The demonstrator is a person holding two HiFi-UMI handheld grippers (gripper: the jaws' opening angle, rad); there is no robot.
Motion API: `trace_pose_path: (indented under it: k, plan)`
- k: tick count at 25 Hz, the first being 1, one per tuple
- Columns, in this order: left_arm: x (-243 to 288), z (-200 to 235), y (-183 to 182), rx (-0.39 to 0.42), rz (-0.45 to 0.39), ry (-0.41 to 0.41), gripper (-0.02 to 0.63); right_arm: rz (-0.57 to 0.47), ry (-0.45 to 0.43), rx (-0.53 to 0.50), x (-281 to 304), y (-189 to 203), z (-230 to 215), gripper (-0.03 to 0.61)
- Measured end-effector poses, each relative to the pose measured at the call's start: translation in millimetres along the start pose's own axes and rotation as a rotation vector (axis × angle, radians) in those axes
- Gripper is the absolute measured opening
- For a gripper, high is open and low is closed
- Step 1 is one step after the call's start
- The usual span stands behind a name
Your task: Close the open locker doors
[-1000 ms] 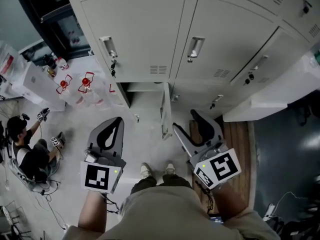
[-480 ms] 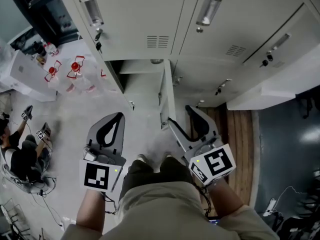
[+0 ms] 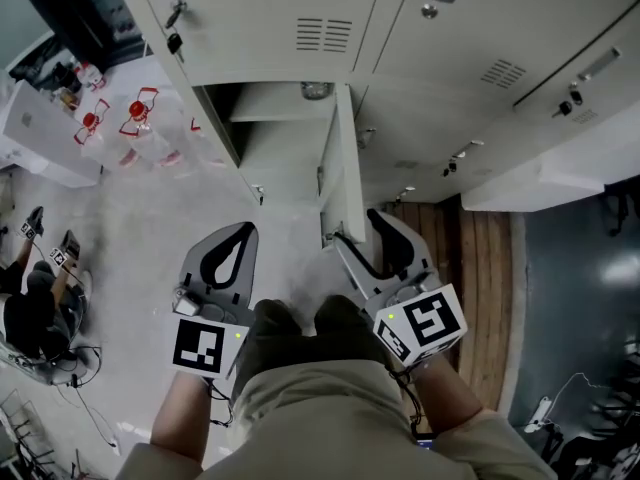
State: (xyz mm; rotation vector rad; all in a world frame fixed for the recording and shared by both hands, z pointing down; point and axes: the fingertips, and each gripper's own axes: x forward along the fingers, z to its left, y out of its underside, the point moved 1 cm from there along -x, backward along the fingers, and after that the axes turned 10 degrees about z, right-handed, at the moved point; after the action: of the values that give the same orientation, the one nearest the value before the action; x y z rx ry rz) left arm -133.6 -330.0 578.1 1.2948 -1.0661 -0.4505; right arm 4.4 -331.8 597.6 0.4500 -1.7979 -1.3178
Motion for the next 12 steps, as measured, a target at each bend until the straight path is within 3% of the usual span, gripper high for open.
trace_pose_path:
  k: [6,12]
  plan:
    - [0.2,4.2,11.0,-0.022,0.001,-0.016,0.006,0.032,-0.003,-0.002,10.2,12.2,2.6,0.177]
    - [-10.2,18.7,6.0,-0.045,-0.013,-0.036,0.006,0.081,-0.023,-0.037,21.9,9.4,14.7,0.21]
